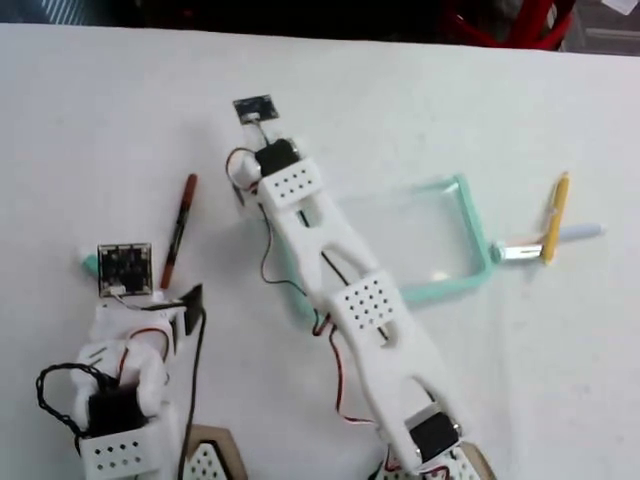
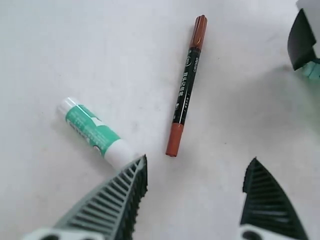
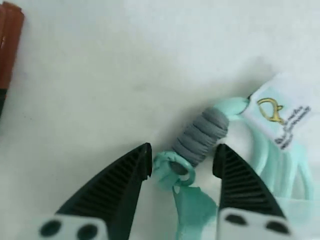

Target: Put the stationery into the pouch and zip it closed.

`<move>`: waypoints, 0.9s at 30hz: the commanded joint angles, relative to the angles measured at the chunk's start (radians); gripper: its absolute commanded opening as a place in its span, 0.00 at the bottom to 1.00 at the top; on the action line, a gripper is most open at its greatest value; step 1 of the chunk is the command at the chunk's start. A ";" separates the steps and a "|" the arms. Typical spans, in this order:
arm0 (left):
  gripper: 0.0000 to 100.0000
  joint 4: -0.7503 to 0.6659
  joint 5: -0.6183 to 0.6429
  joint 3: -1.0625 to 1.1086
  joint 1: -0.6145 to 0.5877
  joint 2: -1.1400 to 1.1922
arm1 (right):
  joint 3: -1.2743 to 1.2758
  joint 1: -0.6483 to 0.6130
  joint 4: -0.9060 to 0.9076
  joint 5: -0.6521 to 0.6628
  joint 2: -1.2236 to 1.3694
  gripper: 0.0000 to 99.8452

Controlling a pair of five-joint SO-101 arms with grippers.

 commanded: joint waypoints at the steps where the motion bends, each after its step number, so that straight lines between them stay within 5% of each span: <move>1: 0.31 -0.015 -0.003 -0.012 -0.008 -0.007 | -0.031 -0.038 -0.004 -0.037 0.024 0.23; 5: 0.31 -0.015 -0.003 -0.012 -0.008 -0.007 | -0.051 -0.042 -0.004 -0.035 0.027 0.19; 8: 0.31 -0.015 -0.003 -0.012 -0.008 -0.007 | -0.060 -0.036 -0.008 -0.034 0.018 0.00; 10: 0.31 -0.015 -0.003 -0.012 -0.008 -0.007 | -0.094 -0.033 0.002 -0.034 0.002 0.06; 18: 0.31 -0.018 0.002 -0.014 -0.004 -0.007 | -0.368 -0.030 0.148 -0.034 -0.140 0.02; 27: 0.39 -0.021 0.276 -0.132 0.093 -0.007 | -0.267 0.042 0.148 -0.043 -0.529 0.02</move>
